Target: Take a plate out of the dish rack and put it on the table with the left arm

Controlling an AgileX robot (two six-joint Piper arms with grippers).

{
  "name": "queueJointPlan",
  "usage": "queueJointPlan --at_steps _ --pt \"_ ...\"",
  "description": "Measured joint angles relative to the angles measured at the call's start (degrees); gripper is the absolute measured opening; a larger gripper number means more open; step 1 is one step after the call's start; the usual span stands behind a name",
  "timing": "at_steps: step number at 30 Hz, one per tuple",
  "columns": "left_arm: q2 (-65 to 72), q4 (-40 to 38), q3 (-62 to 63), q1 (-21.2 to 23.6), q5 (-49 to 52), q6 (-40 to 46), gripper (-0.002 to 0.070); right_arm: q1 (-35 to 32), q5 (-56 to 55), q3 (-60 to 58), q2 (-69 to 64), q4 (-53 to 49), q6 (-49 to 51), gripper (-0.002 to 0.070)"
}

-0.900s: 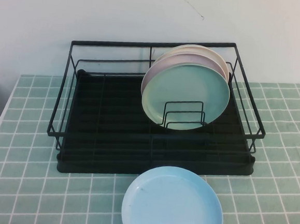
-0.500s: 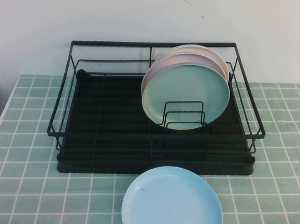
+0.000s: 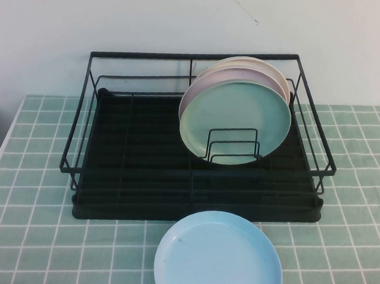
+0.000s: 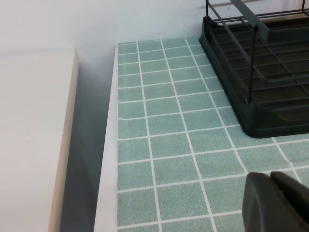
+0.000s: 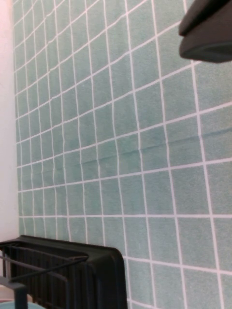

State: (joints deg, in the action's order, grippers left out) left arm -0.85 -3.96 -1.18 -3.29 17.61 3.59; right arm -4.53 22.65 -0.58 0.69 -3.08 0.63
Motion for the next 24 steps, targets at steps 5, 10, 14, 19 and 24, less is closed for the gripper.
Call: queueJointPlan --at_steps 5,10,14,19,24 --pt "0.0 0.0 0.0 0.0 -0.4 0.0 -0.0003 0.0 0.0 0.0 0.0 0.0 0.0 -0.0002" --pt "0.0 0.0 -0.1 0.0 -4.2 0.0 -0.0003 0.0 0.0 0.0 0.0 0.0 0.0 -0.0002" --pt "0.0 0.0 -0.1 0.0 -12.0 -0.1 -0.0003 0.0 0.0 0.0 0.0 0.0 0.0 -0.0002" --pt "0.0 -0.1 -0.1 0.0 -27.9 -0.2 -0.0003 0.0 0.0 0.0 0.0 0.0 0.0 -0.0002" --pt "0.0 -0.1 -0.1 0.0 -40.3 -0.3 -0.0003 0.0 0.0 0.0 0.0 0.0 0.0 -0.0002"
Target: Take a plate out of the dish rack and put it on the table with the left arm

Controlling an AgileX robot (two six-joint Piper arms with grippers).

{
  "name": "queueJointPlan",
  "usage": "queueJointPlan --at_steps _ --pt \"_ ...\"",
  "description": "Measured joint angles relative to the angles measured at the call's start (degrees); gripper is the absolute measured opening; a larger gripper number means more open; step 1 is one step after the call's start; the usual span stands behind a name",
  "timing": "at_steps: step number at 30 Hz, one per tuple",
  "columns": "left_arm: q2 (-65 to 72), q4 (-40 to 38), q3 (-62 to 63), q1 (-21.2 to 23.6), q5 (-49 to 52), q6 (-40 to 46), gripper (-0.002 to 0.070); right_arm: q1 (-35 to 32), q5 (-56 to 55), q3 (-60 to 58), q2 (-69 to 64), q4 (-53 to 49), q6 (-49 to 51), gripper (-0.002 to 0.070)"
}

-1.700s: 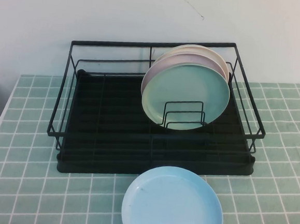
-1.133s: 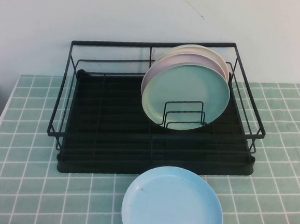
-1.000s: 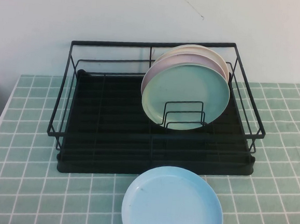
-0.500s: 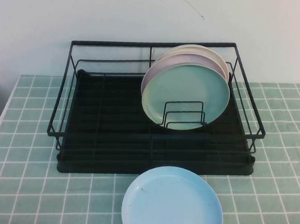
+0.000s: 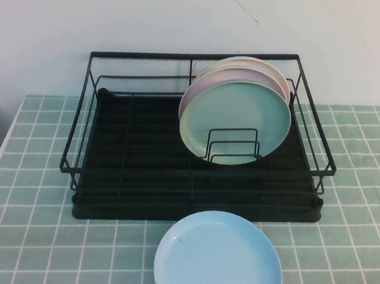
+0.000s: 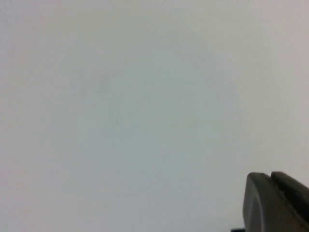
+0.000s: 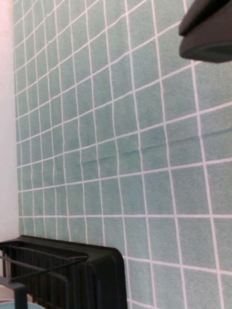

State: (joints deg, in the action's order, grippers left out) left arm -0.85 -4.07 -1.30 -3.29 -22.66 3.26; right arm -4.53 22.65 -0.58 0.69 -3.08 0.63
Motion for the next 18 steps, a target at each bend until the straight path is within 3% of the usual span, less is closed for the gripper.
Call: queueJointPlan --at_steps 8,14,18 --pt "0.0 0.0 0.0 0.0 -9.2 -1.8 -0.0003 0.0 0.0 0.0 0.0 0.0 0.0 -0.0002" --pt "0.0 0.0 0.1 0.0 -25.7 -9.5 -0.0003 0.0 0.0 0.0 0.0 0.0 0.0 -0.0002" --pt "0.0 -0.1 5.9 0.0 -22.8 -13.6 -0.0003 0.0 0.0 0.0 0.0 0.0 0.0 -0.0002"
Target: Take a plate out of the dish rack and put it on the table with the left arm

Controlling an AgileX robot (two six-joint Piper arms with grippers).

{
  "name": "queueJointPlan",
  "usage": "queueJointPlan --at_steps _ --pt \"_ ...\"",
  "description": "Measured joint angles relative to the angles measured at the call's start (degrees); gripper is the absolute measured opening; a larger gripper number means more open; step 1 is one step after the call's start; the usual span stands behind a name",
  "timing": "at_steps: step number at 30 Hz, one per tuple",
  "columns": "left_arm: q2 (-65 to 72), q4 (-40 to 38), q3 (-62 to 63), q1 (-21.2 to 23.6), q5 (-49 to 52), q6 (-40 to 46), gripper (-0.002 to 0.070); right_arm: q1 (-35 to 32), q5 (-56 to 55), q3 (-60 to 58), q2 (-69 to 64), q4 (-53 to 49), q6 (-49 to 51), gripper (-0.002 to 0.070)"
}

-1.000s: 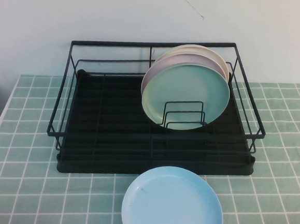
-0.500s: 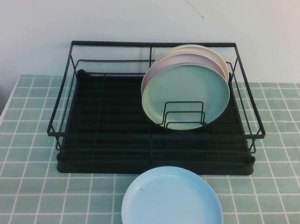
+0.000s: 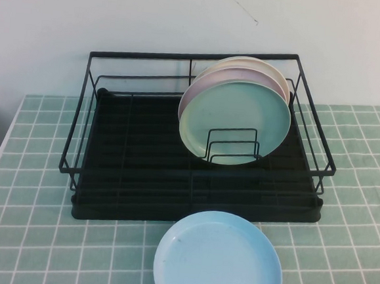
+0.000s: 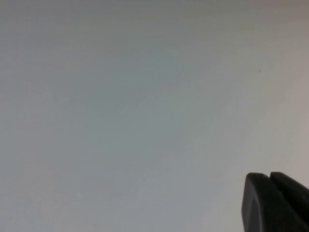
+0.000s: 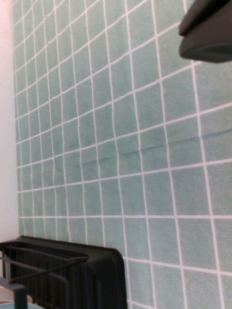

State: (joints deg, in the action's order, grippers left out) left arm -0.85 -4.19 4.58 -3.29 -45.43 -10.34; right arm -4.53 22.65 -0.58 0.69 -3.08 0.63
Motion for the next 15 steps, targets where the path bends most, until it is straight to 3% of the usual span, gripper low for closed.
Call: queueJointPlan --at_steps 6,11,15 --pt "1.9 0.0 15.4 0.0 10.7 -1.0 -0.0003 0.0 0.0 0.0 0.0 0.0 0.0 -0.0002" --pt "10.4 0.0 26.6 0.0 13.5 -1.9 -0.0003 0.0 0.0 0.0 0.0 0.0 0.0 -0.0002" --pt "19.0 0.0 34.4 0.0 23.5 -5.0 -0.0003 0.0 0.0 0.0 0.0 0.0 0.0 -0.0002"
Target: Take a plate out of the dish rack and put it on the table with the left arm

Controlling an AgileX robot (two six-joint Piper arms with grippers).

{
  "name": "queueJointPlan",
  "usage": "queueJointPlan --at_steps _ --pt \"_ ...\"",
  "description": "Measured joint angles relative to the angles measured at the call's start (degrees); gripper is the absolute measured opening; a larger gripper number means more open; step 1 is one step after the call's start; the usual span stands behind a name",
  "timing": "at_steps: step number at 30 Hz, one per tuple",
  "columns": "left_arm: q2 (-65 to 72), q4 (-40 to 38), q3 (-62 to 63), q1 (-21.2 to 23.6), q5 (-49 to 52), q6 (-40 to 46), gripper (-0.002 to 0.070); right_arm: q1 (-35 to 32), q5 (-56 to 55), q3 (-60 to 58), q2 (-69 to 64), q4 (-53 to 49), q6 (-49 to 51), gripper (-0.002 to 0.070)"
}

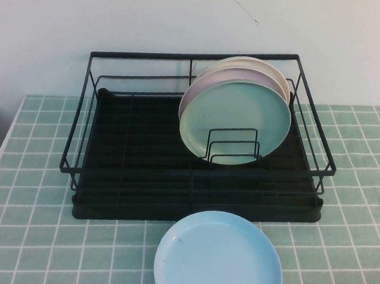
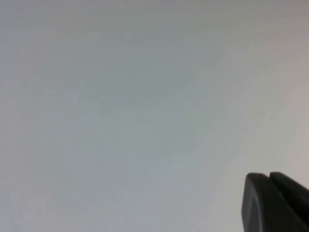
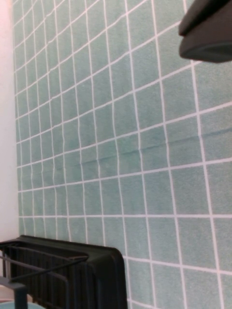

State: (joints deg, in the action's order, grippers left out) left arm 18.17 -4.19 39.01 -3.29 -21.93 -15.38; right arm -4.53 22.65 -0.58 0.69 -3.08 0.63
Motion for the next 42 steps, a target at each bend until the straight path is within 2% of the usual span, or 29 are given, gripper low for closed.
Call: queueJointPlan --at_steps 5,10,18,20,22,27,30,34,37,39,42 --pt "11.2 0.2 6.5 0.0 14.5 -1.1 -0.0003 0.0 0.0 0.0 0.0 0.0 0.0 -0.0002" --pt "19.7 0.3 6.6 0.0 20.8 0.4 -0.0003 0.0 0.0 0.0 0.0 0.0 0.0 -0.0002" --pt "32.0 -1.8 6.6 0.0 36.0 -3.5 -0.0003 0.0 0.0 0.0 0.0 0.0 0.0 -0.0002" --pt "35.3 -5.1 6.6 -0.4 39.3 0.9 -0.0003 0.0 0.0 0.0 0.0 0.0 0.0 -0.0002" --pt "38.6 -9.4 6.6 -2.2 40.6 8.9 -0.0003 0.0 0.0 0.0 0.0 0.0 0.0 -0.0002" --pt "46.0 -24.3 7.1 -11.6 40.4 36.1 -0.0003 0.0 0.0 0.0 0.0 0.0 0.0 -0.0002" --pt "51.1 -30.6 9.4 -17.6 39.4 47.7 -0.0003 0.0 0.0 0.0 0.0 0.0 0.0 -0.0002" --pt "57.4 -32.5 13.9 -21.6 37.8 52.6 -0.0003 0.0 0.0 0.0 0.0 0.0 0.0 -0.0002" --pt "62.6 -33.0 19.9 -22.4 38.2 53.4 0.0001 0.0 0.0 0.0 0.0 0.0 0.0 -0.0002" --pt "65.6 -33.0 23.7 -22.4 38.9 53.7 0.0031 0.0 0.0 0.0 0.0 0.0 0.0 -0.0002" --pt "69.7 -33.0 29.6 -22.4 40.8 54.7 0.0134 0.0 0.0 0.0 0.0 0.0 0.0 -0.0002"
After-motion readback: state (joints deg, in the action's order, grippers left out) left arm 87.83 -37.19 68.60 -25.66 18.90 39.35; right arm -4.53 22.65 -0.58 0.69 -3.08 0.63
